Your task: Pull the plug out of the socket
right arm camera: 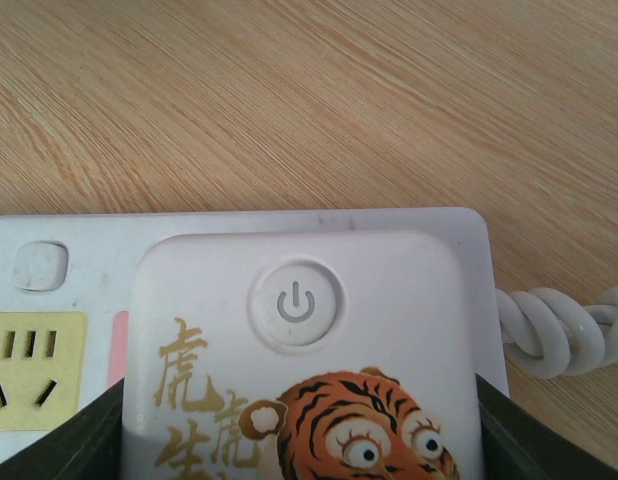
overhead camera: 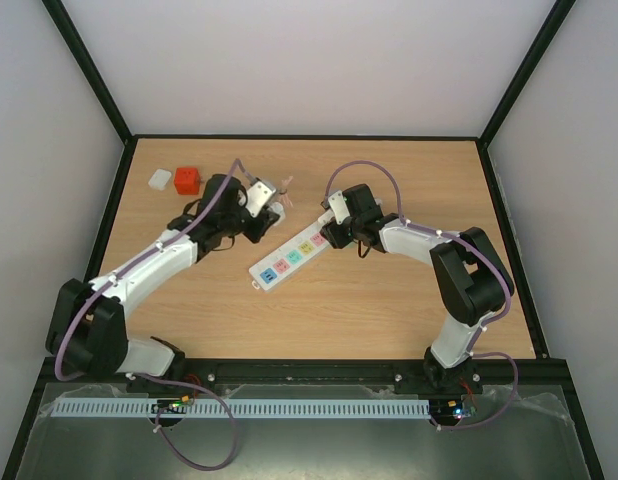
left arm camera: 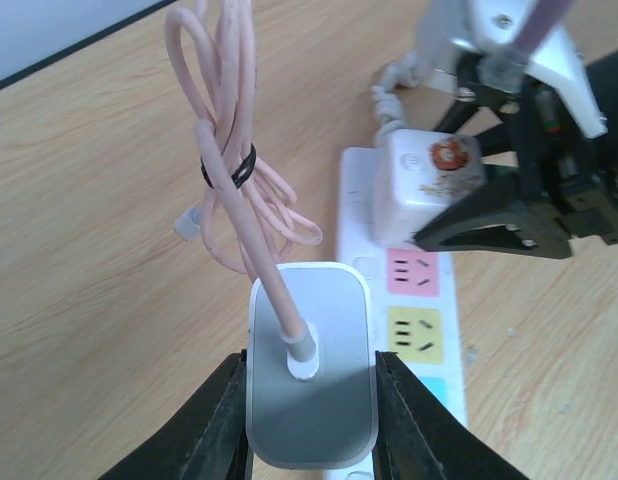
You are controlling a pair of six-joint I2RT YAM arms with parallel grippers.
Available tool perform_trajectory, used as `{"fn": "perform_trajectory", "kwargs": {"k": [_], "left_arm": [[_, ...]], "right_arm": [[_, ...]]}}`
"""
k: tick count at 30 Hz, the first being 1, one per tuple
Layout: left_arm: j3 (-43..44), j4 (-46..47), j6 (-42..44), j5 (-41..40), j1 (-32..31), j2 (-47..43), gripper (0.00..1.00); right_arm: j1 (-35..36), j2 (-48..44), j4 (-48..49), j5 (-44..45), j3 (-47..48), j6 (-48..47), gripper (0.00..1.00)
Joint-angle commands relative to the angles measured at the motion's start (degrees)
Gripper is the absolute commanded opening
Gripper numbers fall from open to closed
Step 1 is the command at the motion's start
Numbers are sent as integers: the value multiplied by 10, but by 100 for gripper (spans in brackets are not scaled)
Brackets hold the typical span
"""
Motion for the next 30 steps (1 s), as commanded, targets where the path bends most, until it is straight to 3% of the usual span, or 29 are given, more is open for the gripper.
{"fn": "perform_trajectory", "kwargs": {"k": [1,7,14,22,30], "left_arm": [[33,-55,17,21,46,-21,27],[41,-102,45,56,133,-15,27],[70,-117,65,66,181,30,28],[170,-144,54,144,226,167,28],[314,-205,75,163,240,305,29]], "right_arm": [[-6,12,-34,16,-12,-1,30],[-6,13,-34,13,-12,0,31],[-6,10,-34,13,-12,1,31],[-6,5,-35,12,-14,0,31],[-6,12,-36,13,-14,-3,31]]}}
